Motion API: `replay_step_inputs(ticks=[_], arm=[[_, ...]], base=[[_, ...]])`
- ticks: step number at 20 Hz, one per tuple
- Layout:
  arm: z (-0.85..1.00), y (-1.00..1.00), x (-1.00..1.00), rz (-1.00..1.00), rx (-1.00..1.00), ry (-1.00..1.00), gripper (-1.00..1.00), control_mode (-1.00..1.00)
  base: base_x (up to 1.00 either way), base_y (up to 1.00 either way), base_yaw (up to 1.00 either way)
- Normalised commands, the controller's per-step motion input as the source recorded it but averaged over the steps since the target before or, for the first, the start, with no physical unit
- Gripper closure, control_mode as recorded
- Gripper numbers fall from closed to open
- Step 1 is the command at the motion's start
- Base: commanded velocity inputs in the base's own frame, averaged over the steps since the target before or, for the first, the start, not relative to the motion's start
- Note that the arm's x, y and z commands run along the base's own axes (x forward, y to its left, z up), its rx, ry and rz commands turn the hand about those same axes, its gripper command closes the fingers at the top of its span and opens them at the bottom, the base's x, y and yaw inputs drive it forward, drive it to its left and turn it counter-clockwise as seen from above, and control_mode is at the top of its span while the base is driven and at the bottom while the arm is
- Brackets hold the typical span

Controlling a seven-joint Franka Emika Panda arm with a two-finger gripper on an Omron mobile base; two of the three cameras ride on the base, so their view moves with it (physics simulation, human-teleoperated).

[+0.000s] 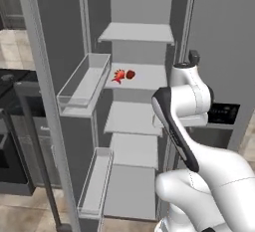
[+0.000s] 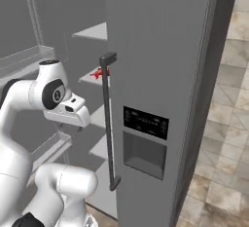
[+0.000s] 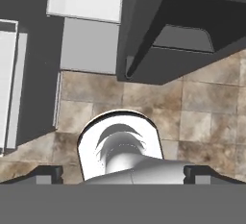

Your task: Take the cheese, fish, and bell pepper from the fridge and place them on the plate on the dining counter to create an appetizer plate.

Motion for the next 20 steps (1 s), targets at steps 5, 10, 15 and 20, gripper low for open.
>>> replay_step_inputs(ticks=[5, 10, 15, 20], arm=[[0.0, 0.0, 0.0, 0.0, 0.0, 0.0, -1.0, 1.0], [0.0, 0.0, 0.0, 0.0, 0.0, 0.0, -1.0, 1.0], [0.0, 0.0, 0.0, 0.0, 0.0, 0.0, -1.0, 1.0], [0.0, 0.01, 0.09, -0.01, 0.02, 0.0, -1.0, -1.0]], base=[[0.61, 0.39, -0.2], [0.7, 0.24, -0.19], [0.8, 0.01, -0.16], [0.5, 0.02, -0.09]])
